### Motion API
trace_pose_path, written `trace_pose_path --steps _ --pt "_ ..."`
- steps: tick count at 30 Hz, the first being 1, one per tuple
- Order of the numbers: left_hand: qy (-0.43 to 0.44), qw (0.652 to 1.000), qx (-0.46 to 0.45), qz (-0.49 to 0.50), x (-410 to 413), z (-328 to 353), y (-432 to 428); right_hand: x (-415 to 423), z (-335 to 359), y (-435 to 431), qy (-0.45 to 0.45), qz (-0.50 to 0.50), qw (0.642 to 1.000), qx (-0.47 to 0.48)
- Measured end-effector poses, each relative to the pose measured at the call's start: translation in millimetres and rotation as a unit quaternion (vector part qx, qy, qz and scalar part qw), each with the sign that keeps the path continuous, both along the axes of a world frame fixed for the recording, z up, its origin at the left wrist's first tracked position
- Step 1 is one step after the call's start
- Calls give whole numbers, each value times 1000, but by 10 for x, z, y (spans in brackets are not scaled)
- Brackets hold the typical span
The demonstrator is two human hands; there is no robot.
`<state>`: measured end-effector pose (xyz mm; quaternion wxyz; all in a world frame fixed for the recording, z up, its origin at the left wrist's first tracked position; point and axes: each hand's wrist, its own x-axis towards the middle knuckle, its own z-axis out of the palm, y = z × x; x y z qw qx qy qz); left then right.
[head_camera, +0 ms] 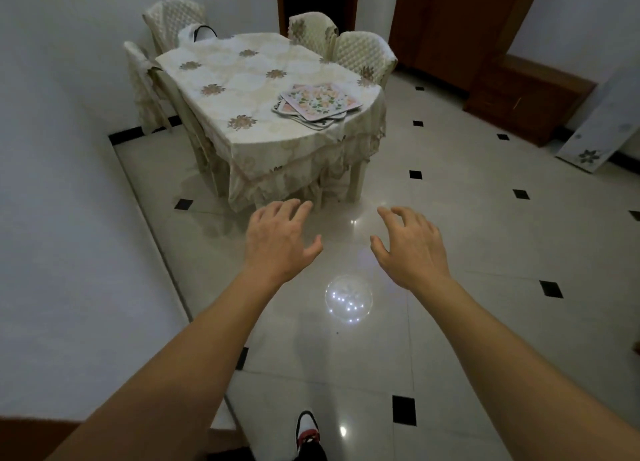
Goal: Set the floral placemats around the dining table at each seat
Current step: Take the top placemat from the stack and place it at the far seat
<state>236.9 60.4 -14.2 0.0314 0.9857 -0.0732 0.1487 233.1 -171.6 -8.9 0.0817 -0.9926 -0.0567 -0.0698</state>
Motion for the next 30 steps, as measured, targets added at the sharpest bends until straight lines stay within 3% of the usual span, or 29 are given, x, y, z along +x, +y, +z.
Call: trace_pose_path --steps 17,30 --pt "-19 999 -12 -31 2025 -24 172 1879 -83 169 2 -23 1000 -3" --pt "1 1000 -5 -4 4122 -6 -627 4067 -36 -712 -26 -10 999 16"
